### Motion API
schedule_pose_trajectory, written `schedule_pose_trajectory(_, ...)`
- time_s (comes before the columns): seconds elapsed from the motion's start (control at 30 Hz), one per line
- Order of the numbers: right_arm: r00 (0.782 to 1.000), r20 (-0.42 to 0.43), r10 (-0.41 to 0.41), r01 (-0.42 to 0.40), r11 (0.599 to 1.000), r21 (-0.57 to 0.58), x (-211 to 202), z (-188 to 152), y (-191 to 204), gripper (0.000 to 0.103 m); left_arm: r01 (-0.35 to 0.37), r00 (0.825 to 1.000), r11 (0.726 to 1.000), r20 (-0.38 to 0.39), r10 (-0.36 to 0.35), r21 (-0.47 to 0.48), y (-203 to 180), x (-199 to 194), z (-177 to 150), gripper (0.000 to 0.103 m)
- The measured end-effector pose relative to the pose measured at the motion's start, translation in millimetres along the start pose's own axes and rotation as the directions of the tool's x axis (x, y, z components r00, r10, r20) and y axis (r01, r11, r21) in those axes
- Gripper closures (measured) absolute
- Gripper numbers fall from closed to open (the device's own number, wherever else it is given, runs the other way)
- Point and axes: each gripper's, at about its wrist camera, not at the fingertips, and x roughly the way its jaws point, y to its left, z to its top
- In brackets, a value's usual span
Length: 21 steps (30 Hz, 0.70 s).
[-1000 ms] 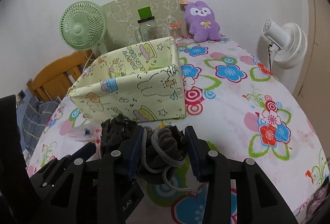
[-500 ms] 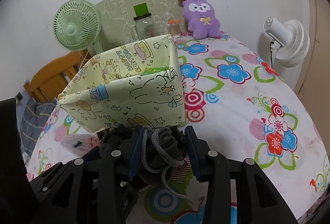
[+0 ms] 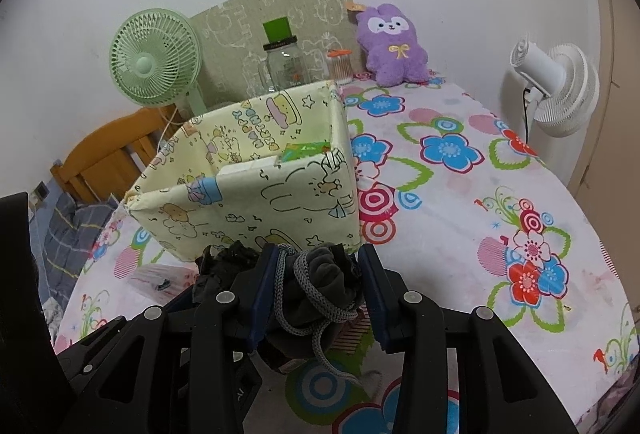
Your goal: Organize soft objects
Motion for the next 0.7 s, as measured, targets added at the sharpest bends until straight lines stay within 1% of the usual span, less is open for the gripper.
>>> schedule_pose_trajectory(0.4,0.998,0.059,0.004,-0.003,1.0,-0.015,-31,8,8,0.058,-0.002,0.998,1.0,0.058,0.001,0.01,-4,-31,7,0.067)
schedule_pose_trajectory(0.7,0.994,0.108,0.015,-0.011,0.999,-0.037,-58,19,17,0.058,-0.021,0.992,0.999,0.123,0.018,0.027,-7,-60,17,0.067)
